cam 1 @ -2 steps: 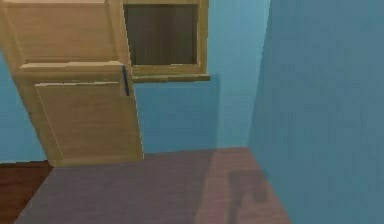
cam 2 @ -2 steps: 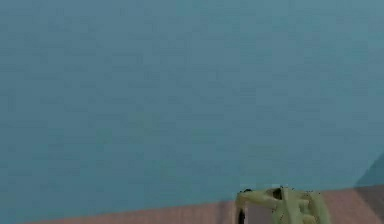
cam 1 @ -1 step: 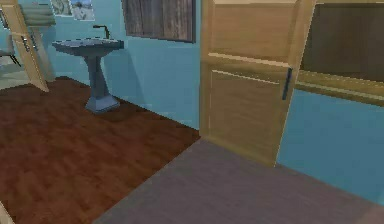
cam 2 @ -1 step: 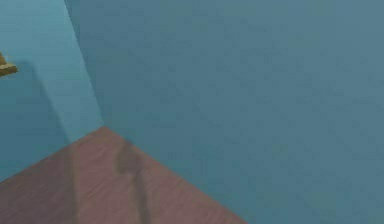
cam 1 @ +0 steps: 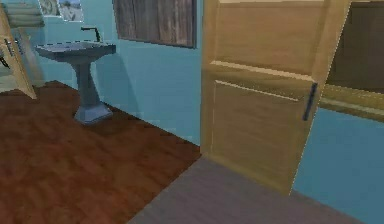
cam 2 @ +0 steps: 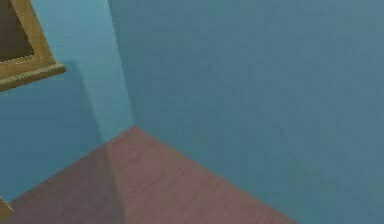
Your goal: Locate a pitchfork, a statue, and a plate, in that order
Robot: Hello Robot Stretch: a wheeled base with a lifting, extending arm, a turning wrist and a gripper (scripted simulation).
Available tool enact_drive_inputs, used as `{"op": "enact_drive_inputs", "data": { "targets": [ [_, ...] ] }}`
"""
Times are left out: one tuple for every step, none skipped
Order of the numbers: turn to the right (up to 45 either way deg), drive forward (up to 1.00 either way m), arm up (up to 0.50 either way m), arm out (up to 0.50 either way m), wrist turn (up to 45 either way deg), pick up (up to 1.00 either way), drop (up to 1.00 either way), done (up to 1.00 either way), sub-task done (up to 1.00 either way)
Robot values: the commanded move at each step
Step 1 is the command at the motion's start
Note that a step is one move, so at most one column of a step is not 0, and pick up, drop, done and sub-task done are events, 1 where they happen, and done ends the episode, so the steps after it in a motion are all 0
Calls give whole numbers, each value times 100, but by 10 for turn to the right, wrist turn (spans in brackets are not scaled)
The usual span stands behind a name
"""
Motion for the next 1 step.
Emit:
{"op": "enact_drive_inputs", "data": {
  "targets": [
    [-450, 0, 0, 0, 0, 0, 0, 0, 0]
  ]
}}
